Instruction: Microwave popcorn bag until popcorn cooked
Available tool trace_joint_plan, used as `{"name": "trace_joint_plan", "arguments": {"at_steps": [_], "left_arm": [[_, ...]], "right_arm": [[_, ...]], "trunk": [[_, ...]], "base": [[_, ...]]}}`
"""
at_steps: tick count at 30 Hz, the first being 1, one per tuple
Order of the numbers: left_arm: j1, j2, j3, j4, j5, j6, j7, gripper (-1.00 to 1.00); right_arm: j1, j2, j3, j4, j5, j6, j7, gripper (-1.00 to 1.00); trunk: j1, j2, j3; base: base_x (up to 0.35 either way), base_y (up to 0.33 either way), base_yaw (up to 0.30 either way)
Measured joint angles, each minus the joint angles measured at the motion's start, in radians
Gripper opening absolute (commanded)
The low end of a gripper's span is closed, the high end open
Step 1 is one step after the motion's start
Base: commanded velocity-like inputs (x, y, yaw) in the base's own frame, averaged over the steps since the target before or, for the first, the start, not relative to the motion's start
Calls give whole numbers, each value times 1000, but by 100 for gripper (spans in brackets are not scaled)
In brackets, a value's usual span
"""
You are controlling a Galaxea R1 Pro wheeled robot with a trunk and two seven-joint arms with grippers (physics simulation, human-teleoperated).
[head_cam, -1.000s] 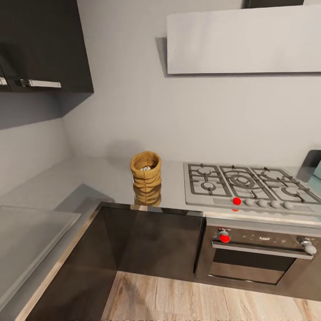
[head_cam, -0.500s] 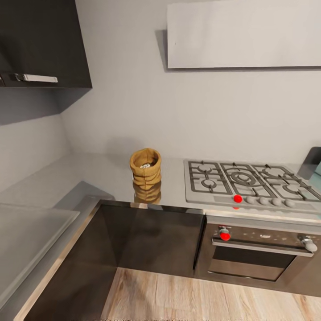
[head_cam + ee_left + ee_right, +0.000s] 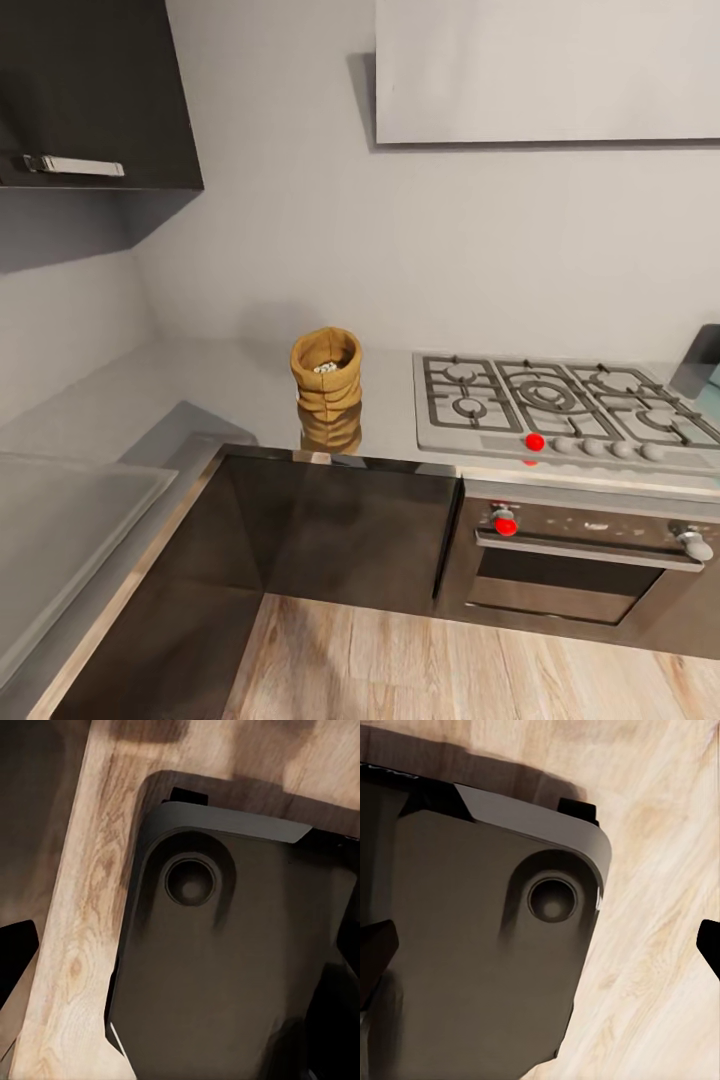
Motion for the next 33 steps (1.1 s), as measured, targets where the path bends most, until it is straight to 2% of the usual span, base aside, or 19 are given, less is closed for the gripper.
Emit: {"name": "trace_joint_plan", "arguments": {"at_steps": [26,28,30,32,33], "left_arm": [[0,0,4,0,8,-1,0,100],[0,0,3,0,8,-1,0,100],[0,0,2,0,8,-1,0,100],[0,0,1,0,8,-1,0,100],[0,-1,1,0,8,-1,0,100]], "right_arm": [[0,-1,9,-9,10,-4,8,100],[-1,2,6,-49,9,-2,10,100],[-1,8,6,-129,8,4,12,100],[-1,23,6,-253,6,28,15,100],[-1,37,7,-335,5,66,16,100]], "trunk": [[0,0,0],[0,0,0],[0,0,0],[0,0,0],[0,0,0]], "base": [[0,0,0],[0,0,0],[0,0,0],[0,0,0],[0,0,0]]}}
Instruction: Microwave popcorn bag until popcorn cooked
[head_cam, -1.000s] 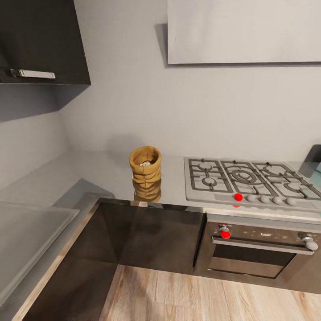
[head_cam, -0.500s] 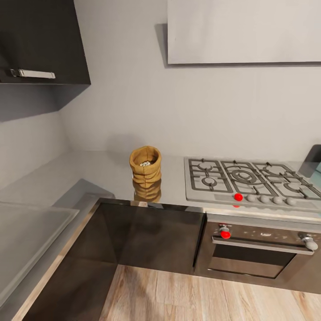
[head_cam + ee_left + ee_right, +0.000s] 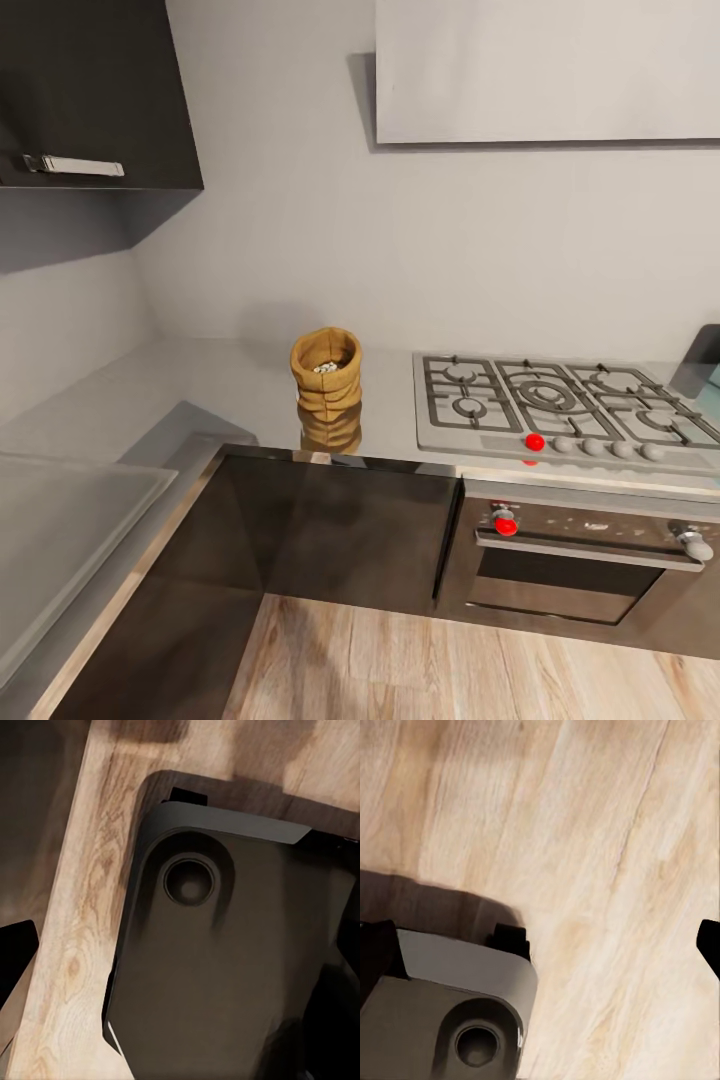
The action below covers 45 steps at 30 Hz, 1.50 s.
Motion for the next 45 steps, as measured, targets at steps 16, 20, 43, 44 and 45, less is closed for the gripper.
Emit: {"name": "trace_joint_plan", "arguments": {"at_steps": [16,20,43,44,45], "left_arm": [[0,-2,0,0,-8,1,0,100],[0,-2,0,0,-9,1,0,100],[0,-3,1,0,0,3,2,100],[0,-3,2,0,0,5,2,100],[0,-4,3,0,2,7,2,100]], "right_arm": [[-305,113,39,-590,-12,736,139,100],[-398,135,98,-687,-11,898,138,100],[-1062,163,174,-562,-32,969,123,100],[-1062,163,173,-566,-32,969,123,100],[-1062,163,171,-569,-32,969,123,100]], "trunk": [[0,0,0],[0,0,0],[0,0,0],[0,0,0],[0,0,0]], "base": [[0,0,0],[0,0,0],[0,0,0],[0,0,0],[0,0,0]]}}
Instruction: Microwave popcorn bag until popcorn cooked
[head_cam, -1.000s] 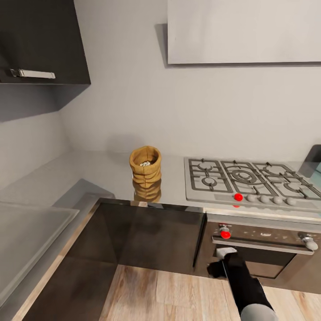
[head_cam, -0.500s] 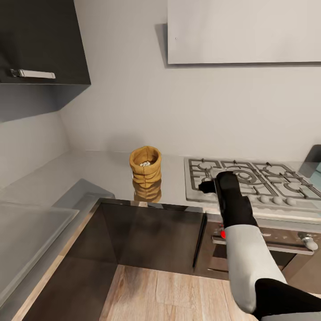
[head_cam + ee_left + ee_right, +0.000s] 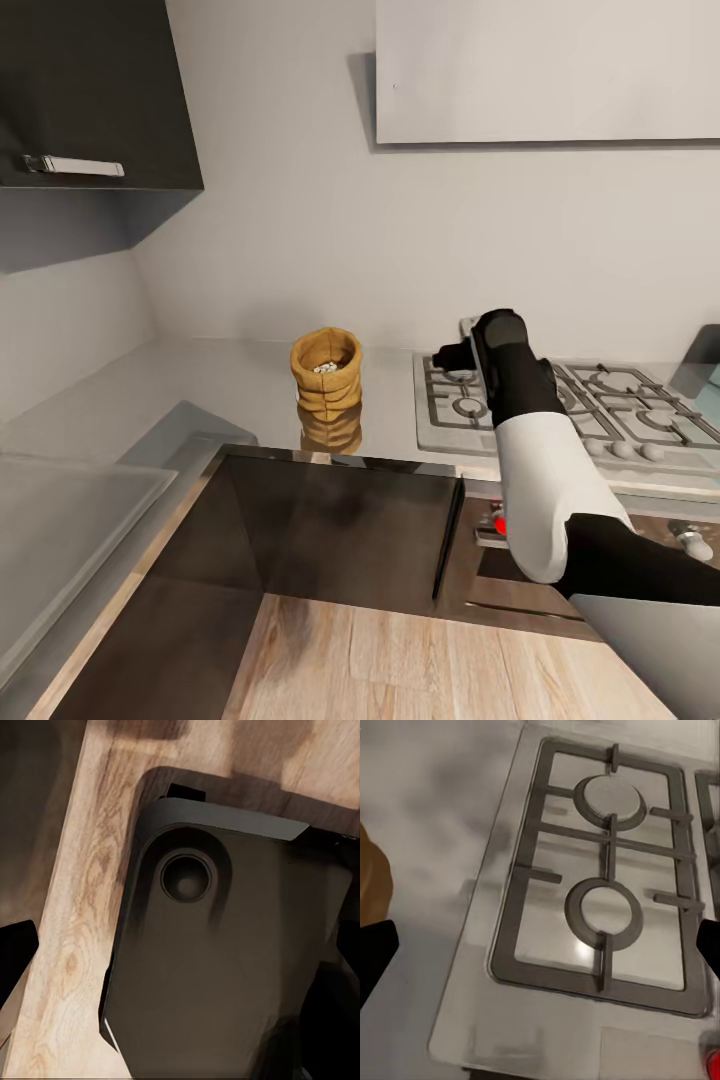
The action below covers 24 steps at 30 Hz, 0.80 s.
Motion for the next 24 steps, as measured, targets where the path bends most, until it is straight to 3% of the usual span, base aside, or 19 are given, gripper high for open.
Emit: {"name": "trace_joint_plan", "arguments": {"at_steps": [5,10,14,24], "left_arm": [[0,-10,6,1,4,1,0,100],[0,-68,6,52,3,-8,-2,100],[0,-74,6,63,1,-10,-2,100],[0,-74,5,62,1,-10,0,100]], "right_arm": [[0,0,-31,-3,0,0,0,100],[0,0,-51,-4,1,0,-2,100],[0,0,-51,-9,2,0,-2,100],[0,0,-51,-20,3,0,-1,100]], "trunk": [[0,0,0],[0,0,0],[0,0,0],[0,0,0]], "base": [[0,0,166],[0,0,270],[0,0,207],[0,0,12]]}}
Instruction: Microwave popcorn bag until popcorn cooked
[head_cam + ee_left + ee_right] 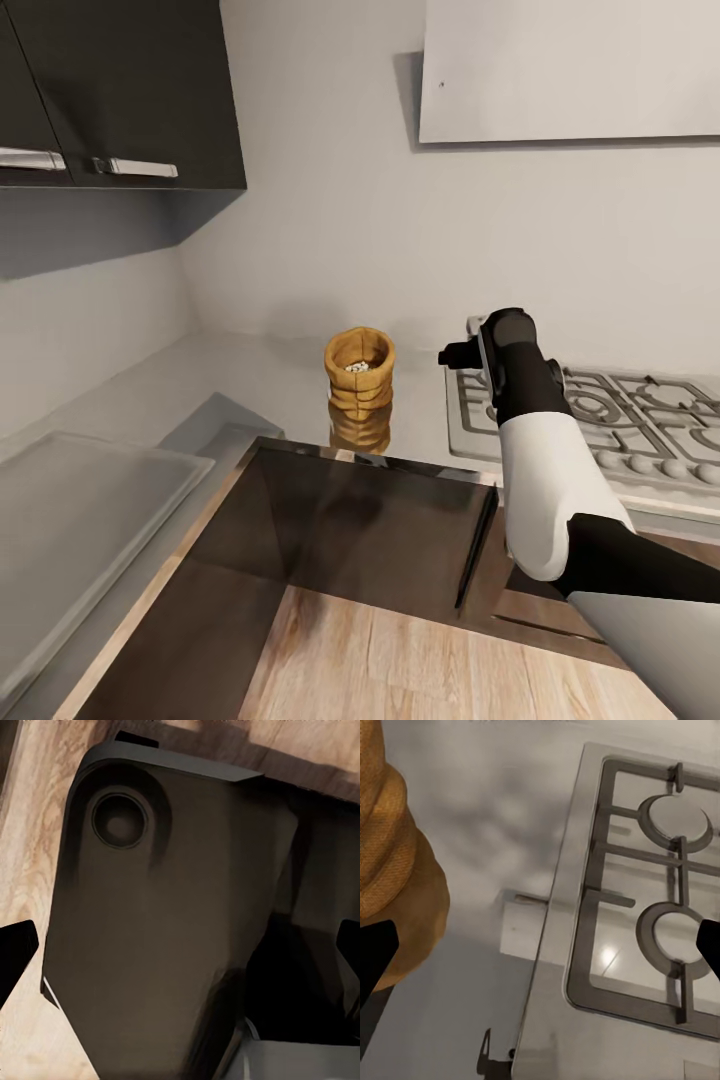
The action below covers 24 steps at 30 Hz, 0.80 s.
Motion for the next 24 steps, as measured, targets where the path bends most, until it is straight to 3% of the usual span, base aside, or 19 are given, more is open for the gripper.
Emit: {"name": "trace_joint_plan", "arguments": {"at_steps": [5,12,24], "left_arm": [[0,2,-1,1,2,0,0,100],[0,3,-3,2,2,1,-2,100],[0,7,-1,1,0,0,-1,100]], "right_arm": [[0,0,-1,0,-1,0,0,100],[0,0,6,0,7,0,-5,100],[0,0,6,1,1,0,-6,100]], "trunk": [[0,0,0],[0,0,0],[0,0,0]], "base": [[46,-51,0],[148,-220,13],[18,-24,247]]}}
